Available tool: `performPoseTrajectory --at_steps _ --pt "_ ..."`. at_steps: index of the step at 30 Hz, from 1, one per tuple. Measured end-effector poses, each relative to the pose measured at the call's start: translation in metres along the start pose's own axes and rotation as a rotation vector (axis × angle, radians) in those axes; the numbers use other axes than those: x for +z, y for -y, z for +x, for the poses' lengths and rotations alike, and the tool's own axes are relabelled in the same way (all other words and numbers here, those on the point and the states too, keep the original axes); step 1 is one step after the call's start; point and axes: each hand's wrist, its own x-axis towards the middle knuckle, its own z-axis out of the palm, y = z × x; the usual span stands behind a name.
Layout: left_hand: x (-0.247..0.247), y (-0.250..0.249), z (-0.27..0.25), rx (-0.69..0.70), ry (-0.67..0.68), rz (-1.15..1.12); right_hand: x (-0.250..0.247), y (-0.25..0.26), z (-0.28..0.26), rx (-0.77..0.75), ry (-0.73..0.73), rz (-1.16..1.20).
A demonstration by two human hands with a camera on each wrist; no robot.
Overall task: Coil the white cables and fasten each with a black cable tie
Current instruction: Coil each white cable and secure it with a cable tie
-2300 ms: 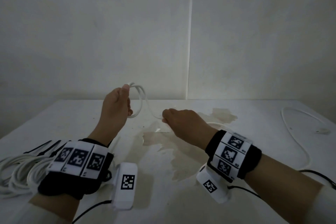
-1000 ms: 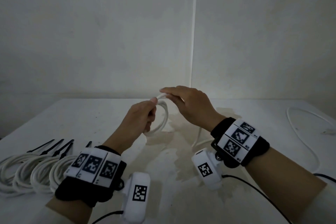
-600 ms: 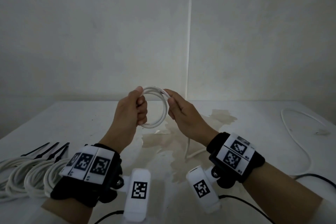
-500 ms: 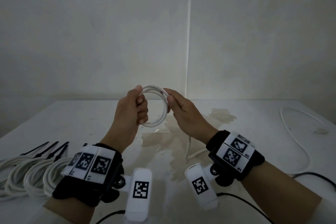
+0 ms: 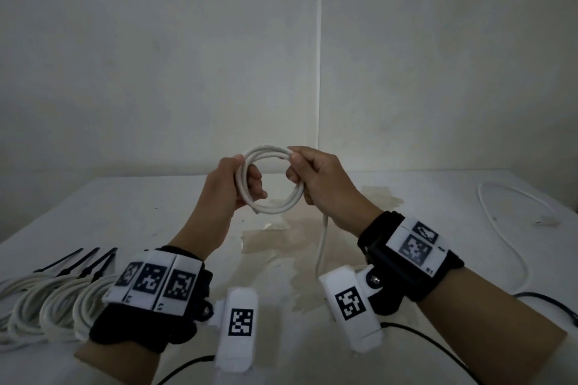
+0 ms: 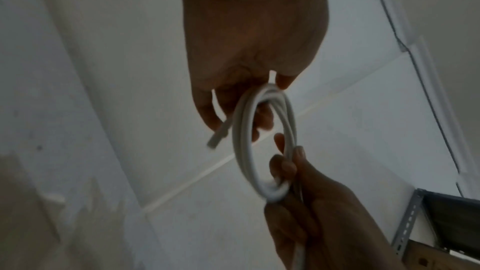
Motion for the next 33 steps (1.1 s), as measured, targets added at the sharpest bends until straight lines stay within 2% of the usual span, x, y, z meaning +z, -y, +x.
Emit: performPoseTrajectory --at_steps 4,7,10,13,16,19,23,25,27,30,33 --pt "-0.002 -0.009 0.001 -0.104 0.105 0.154 -0.007 0.004 -0.001 -0.054 0.128 -0.246" --pt "0.007 -0.009 -0.001 -0.097 0.102 0.175 -0.007 0.008 -0.001 -0.056 0.179 -0.300" --pt "0.016 -0.007 -0.006 -0.085 -0.017 -0.006 -0.002 0.009 -0.003 -0.059 0.123 -0.256" --pt "0.022 -0.008 -0.008 -0.045 -0.123 -0.234 0.008 0.004 -0.010 -0.049 -0.025 -0.165" --pt "0.029 -0.003 -0.011 -0.030 -0.168 -0.331 0.015 0.001 -0.011 -0.075 -0.130 -0.179" --pt "0.022 0.003 -0.011 -0.035 -0.067 -0.188 0.008 -0.001 -0.009 -0.127 -0.135 -0.263" --pt "0.007 -0.009 -0.005 -0.106 0.070 0.135 -0.004 0.004 -0.010 -0.153 0.131 -0.521" --pt "0.011 -0.011 -0.006 -0.082 0.102 0.284 -0.004 0.009 -0.010 -0.172 0.212 -0.594" --pt "0.019 -0.008 -0.010 -0.018 0.050 0.299 -0.003 0.012 -0.009 -0.178 0.195 -0.535" --pt "0.026 -0.004 -0.012 0.020 -0.098 0.139 0.001 0.010 -0.009 -0.177 0.076 -0.368" --pt "0.031 -0.008 -0.011 0.066 -0.232 -0.084 0.009 0.004 -0.014 -0.054 -0.098 -0.174"
